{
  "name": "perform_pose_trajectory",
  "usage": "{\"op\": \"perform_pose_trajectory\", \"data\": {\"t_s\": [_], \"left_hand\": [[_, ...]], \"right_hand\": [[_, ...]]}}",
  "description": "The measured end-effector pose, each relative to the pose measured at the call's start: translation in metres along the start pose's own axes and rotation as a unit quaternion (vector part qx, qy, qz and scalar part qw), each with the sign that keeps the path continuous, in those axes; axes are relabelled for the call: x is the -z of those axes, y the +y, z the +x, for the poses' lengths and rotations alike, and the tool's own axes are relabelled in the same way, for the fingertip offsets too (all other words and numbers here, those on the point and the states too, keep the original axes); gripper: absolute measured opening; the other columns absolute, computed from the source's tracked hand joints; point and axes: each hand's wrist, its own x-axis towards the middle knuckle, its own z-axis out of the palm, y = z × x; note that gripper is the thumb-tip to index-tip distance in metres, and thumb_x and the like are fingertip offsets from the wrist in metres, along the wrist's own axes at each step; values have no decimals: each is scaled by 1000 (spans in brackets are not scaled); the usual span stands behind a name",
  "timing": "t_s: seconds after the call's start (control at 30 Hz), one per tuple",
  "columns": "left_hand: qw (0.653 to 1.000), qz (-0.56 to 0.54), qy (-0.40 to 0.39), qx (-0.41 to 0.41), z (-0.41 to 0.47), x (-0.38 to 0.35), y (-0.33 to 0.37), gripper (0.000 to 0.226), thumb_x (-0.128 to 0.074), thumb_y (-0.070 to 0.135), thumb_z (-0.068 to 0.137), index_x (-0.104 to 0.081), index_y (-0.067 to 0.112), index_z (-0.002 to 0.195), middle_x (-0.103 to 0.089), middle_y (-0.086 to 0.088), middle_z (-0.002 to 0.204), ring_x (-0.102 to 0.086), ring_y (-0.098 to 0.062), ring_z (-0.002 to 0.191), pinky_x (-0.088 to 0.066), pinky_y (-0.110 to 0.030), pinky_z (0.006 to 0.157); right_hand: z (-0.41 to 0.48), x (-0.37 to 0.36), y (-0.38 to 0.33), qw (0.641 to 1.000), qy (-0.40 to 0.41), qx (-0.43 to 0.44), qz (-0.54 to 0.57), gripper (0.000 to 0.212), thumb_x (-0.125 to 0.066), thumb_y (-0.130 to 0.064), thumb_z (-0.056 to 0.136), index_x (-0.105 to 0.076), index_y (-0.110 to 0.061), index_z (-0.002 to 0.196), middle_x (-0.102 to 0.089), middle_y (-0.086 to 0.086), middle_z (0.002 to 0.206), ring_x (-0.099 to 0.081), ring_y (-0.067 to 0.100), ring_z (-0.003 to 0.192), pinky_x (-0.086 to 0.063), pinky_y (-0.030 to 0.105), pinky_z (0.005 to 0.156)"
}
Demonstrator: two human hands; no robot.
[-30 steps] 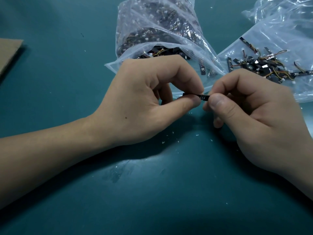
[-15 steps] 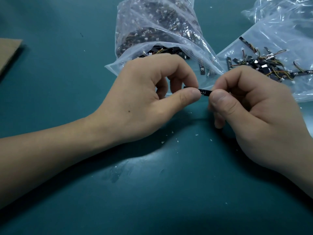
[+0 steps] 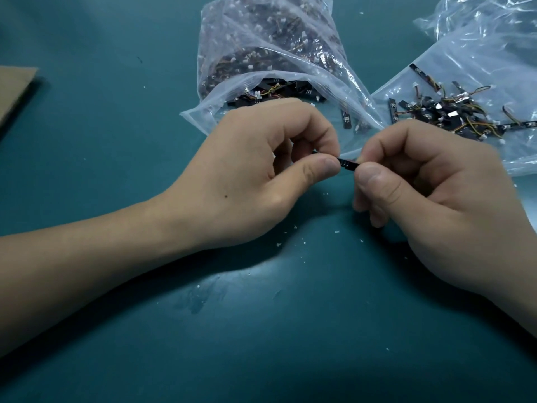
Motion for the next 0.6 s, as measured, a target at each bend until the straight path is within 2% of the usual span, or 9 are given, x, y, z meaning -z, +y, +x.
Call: {"op": "perform_pose_trajectory", "data": {"t_s": [0.17,0.3,0.4,0.53,0.6], "left_hand": [[1000,-12,-1,-1,1,1,-1,5,-71,17,94,-68,16,90,-60,10,77,-51,-5,68,-40,-12,66],[1000,-22,5,-6,0,1,-1,5,-71,17,94,-68,16,90,-62,7,78,-54,-12,69,-45,-21,64],[999,-33,17,-14,-1,1,-1,7,-72,17,94,-68,19,89,-63,6,78,-56,-15,69,-47,-30,64],[999,-28,22,-29,-2,1,0,7,-72,20,95,-67,20,89,-62,7,78,-56,-14,70,-47,-29,64],[998,-26,38,-30,-2,1,-1,6,-73,20,94,-69,19,91,-64,5,79,-56,-15,69,-48,-32,64]], "right_hand": [[0,0,1,1000,-6,-3,-24,12,-60,-41,94,-61,-30,90,-68,-4,67,-61,22,54,-48,41,52],[0,-1,1,1000,0,8,-22,9,-59,-38,97,-60,-30,95,-70,-5,72,-63,20,58,-50,34,53],[-1,-2,1,1000,1,10,-21,7,-59,-37,98,-61,-29,97,-69,-4,74,-61,21,57,-49,34,53],[0,-1,1,1000,-1,8,-9,9,-59,-35,97,-62,-27,95,-68,-2,72,-60,21,55,-47,29,51],[-1,-2,1,1000,0,10,-21,9,-57,-36,98,-62,-28,99,-70,-3,75,-61,21,57,-48,33,53]]}}
